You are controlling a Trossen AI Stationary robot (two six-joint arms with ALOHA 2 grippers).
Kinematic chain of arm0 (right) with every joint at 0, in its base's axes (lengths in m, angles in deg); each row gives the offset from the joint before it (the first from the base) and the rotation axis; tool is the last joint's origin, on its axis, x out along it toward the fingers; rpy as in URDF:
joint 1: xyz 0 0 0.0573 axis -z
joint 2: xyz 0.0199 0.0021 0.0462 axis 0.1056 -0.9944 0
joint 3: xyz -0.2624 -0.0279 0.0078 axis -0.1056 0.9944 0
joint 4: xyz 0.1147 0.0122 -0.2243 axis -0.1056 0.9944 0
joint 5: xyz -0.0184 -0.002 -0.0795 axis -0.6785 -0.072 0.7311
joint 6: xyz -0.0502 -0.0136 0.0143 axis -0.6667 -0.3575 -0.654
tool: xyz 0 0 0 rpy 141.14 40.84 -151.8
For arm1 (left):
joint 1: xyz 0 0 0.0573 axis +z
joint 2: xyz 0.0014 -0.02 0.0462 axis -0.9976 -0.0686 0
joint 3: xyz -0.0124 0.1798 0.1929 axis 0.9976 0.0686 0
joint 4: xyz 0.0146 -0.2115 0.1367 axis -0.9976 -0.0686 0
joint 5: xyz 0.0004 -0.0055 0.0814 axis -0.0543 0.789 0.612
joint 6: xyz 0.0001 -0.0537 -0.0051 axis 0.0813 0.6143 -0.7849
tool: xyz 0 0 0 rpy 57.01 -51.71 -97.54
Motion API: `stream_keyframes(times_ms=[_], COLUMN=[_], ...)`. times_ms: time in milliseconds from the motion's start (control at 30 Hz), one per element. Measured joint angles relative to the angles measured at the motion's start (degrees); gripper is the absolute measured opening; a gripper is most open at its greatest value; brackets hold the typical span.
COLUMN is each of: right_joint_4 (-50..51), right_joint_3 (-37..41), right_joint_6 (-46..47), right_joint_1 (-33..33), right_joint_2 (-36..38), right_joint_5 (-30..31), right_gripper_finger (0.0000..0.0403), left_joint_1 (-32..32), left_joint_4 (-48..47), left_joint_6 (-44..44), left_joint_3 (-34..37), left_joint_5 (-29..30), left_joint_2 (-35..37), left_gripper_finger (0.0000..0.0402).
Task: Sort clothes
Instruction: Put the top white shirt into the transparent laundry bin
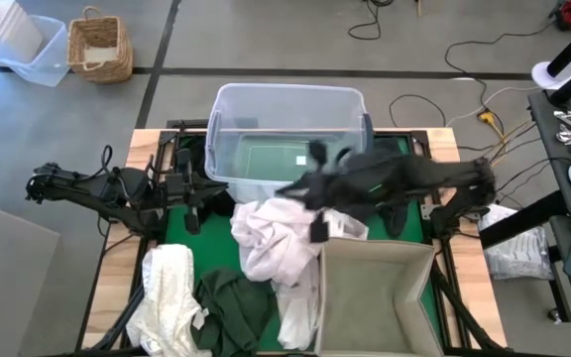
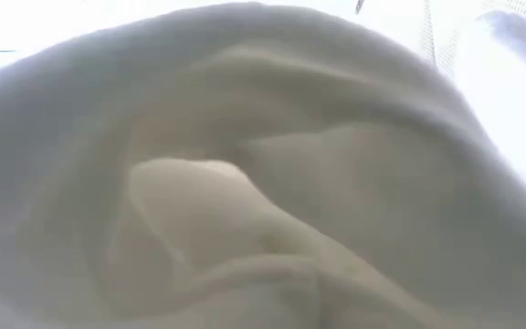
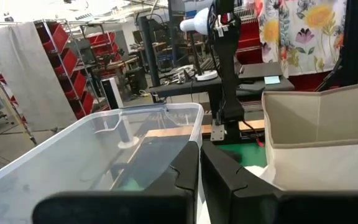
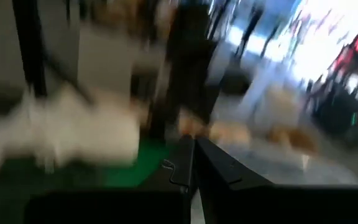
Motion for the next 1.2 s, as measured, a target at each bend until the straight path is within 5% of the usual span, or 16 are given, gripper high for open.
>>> stream_keyframes(times_ms=[767, 1200], right_joint_4=[12.84, 13.22], right_joint_3=[3.85, 3.81], right_joint_6=[4.39, 6.08], right_joint_1=[0.42, 1.33], right_joint_2=[-14.88, -18.99], right_joint_5=[-5.52, -4.94], right_gripper_finger=[0.0019, 0.0088], left_joint_1=[0.00, 0.00], left_joint_4=[-0.23, -0.24], left_joint_6=[0.00, 0.01], left_joint_3=[0.00, 0.00], left_joint_5=[0.04, 0.04], left_joint_2=[0.40, 0.31], left_gripper_finger=[0.0000, 0.0000])
